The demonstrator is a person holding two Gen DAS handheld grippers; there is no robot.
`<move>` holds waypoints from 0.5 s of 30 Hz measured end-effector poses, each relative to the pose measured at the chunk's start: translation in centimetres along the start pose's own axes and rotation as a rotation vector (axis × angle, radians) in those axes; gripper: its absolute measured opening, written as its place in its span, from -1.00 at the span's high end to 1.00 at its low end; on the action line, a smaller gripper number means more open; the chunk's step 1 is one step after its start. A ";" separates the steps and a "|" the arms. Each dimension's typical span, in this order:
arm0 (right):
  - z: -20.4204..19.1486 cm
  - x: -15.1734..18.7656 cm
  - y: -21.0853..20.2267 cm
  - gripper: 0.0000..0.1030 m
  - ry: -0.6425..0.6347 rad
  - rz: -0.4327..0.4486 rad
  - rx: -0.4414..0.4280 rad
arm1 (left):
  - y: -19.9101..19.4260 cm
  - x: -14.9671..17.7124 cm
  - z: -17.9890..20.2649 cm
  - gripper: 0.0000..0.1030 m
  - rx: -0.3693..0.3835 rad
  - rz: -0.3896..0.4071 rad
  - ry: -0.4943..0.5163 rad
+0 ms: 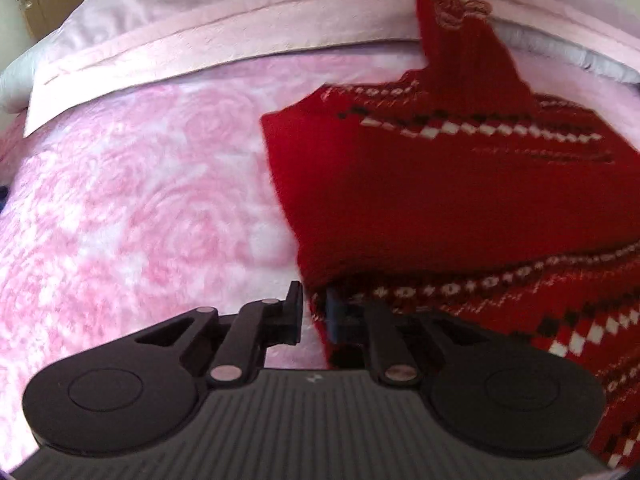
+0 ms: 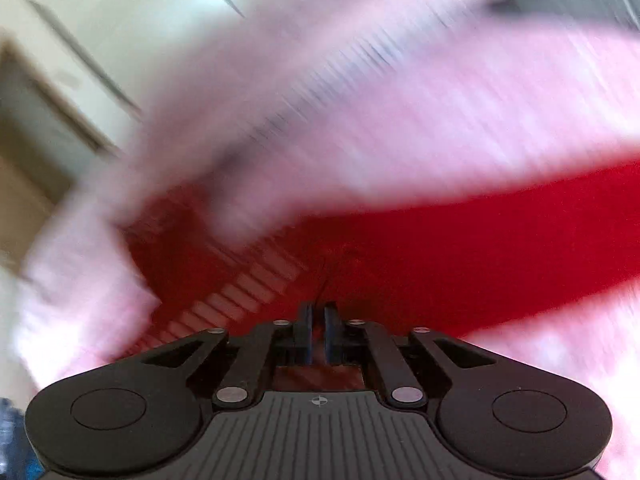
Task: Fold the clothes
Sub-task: 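Grasp the sweater hem with the left gripper while the right gripper grasps a sleeve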
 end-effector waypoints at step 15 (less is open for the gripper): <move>24.7 1.1 -11.8 0.33 0.755 0.300 -0.156 | -4.2 -0.3 -0.2 0.53 0.132 -0.019 -0.163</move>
Point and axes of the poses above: each gripper's, at about its wrist camera, not at the fingertips, and y roughly the way its jaws point, z to its right, x to its underside, the point moved 5 cm from there along y, roughly the way its jaws point, and after that the axes turned 15 degrees about -z, right-handed, at the moved point
